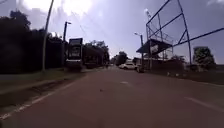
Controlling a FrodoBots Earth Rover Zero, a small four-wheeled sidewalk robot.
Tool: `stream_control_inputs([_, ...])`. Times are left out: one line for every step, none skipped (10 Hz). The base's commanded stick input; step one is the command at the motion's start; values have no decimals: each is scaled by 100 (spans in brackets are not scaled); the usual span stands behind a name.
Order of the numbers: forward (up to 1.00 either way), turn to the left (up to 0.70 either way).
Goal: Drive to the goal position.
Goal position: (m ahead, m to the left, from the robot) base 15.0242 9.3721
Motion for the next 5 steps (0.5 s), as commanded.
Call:
stream_control_inputs([70,0])
stream_control_inputs([70,0])
stream_control_inputs([70,0])
stream_control_inputs([70,0])
stream_control_inputs([70,0])
